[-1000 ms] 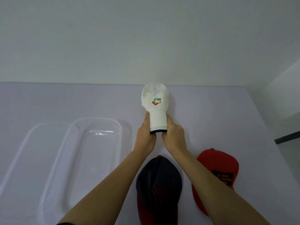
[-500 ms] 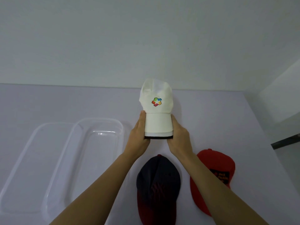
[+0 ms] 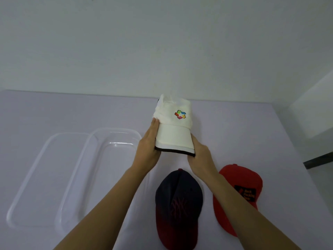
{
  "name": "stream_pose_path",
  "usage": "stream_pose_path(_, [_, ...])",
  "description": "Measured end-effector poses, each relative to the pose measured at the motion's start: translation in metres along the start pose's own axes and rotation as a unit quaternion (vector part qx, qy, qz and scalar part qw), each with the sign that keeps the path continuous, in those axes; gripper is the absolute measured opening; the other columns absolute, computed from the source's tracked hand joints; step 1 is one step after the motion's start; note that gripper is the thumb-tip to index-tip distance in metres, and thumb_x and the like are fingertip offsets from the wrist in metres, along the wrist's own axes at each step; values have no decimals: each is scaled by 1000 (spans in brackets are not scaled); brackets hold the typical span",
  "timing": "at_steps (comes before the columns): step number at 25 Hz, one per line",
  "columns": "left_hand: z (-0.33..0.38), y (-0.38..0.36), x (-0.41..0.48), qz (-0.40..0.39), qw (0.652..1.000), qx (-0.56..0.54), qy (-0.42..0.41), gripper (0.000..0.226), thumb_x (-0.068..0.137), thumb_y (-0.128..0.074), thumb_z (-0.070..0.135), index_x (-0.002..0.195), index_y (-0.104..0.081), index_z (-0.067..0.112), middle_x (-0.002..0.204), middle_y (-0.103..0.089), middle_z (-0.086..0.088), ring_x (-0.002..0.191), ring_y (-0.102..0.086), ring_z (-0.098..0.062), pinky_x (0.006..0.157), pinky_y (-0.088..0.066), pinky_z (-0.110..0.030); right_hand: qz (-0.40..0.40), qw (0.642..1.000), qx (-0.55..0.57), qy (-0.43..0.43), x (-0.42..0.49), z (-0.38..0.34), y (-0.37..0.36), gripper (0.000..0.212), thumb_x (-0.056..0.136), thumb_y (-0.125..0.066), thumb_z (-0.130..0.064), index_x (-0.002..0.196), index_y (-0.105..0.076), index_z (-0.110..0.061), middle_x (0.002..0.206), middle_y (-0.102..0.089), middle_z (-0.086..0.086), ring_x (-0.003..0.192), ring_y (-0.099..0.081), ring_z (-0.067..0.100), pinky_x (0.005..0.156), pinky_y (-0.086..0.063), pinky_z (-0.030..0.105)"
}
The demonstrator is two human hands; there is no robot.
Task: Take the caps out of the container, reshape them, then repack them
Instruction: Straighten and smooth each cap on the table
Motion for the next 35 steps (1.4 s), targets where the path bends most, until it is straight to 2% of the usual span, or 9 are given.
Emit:
stream_pose_path(5, [2, -9, -23, 53, 978, -153, 128, 35, 102, -32, 12, 135, -40, 23, 110, -61, 17, 92, -63, 13, 91, -49, -15, 5, 995, 83, -60, -11, -15, -26, 40, 93, -48, -7, 133, -46, -14, 96, -58, -4, 82, -56, 8, 78, -49, 21])
stream_pose_path(11, [11, -7, -26, 56, 987, -111, 103, 25, 102, -36, 22, 100, -58, 35, 84, -71, 23, 87, -64, 7, 73, -51, -9, 17, 986, 125, -109, -14, -6, -33, 23, 96, -41, -11, 114, -55, -15, 73, -54, -10, 65, -52, 3, 61, -43, 17])
stream_pose_path(14, [11, 7, -22, 16, 998, -3, 56, 46, 98, -44, 6, 138, -36, 26, 119, -64, 13, 104, -60, 2, 85, -45, -7, -6, 998, 35, -43, -13, 0, -18, 48, 92, -46, -3, 137, -41, -17, 85, -62, 0, 73, -58, 10, 67, -51, 22])
stream_pose_path(17, [7, 0, -18, -72, 994, 79, 16, 74, 89, -50, 4, 149, -11, 21, 157, -19, -13, 143, -23, -33, 104, -40, -40, -1, 995, -104, -13, -7, 15, -6, 66, 86, -51, 0, 146, -26, -11, 97, -62, 15, 81, -59, 27, 73, -54, 46])
stream_pose_path(22, [28, -10, -26, -40, 996, 74, -30, 72, 91, -40, -8, 146, -9, 26, 158, -8, -14, 145, -15, -36, 103, -39, -43, 3, 995, -73, 65, -2, -20, -9, 82, 87, -58, -8, 148, -5, -19, 158, -13, 10, 142, -23, 25, 108, -36, 39])
stream_pose_path(25, [23, -13, -28, -4, 1000, -9, -5, 69, 92, -41, -2, 146, -13, 30, 158, -7, -13, 144, -21, -32, 104, -38, -36, -58, 995, 61, 60, -6, -29, -16, 76, 89, -46, -8, 146, -5, -36, 160, 5, -1, 147, 2, 15, 117, -22, 41])
stream_pose_path(28, [30, -17, -35, 41, 992, -122, 3, 60, 92, -39, 14, 147, -18, 30, 159, -10, -13, 144, -19, -8, 111, -30, -23, -67, 976, 205, 39, -18, -40, -26, 69, 92, -41, 0, 145, -17, -35, 159, 0, -6, 144, -3, 1, 117, -21, 25])
stream_pose_path(30, [31, -16, -34, 54, 987, -151, 24, 62, 92, -43, 5, 146, -24, 29, 158, -16, -12, 143, -23, -11, 111, -29, -23, -53, 962, 266, 15, -25, -40, -30, 66, 94, -39, 3, 142, -18, -38, 157, -7, -10, 143, -8, -3, 112, -23, 13])
stream_pose_path(35, [25, -7, -32, -3, 998, -68, 10, 71, 86, -42, -3, 146, -14, 23, 156, -19, -13, 138, -30, -17, 99, -32, -7, -76, 986, 142, 52, -21, -20, -16, 68, 95, -41, -7, 141, -8, -45, 158, 11, -3, 144, 11, 3, 120, -8, 37])
Point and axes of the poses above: each hand's wrist, its own x-axis towards the middle knuckle, its own y-axis out of the back of the hand, z = x × y, the point moved 9 cm from there along x, towards the middle knuckle
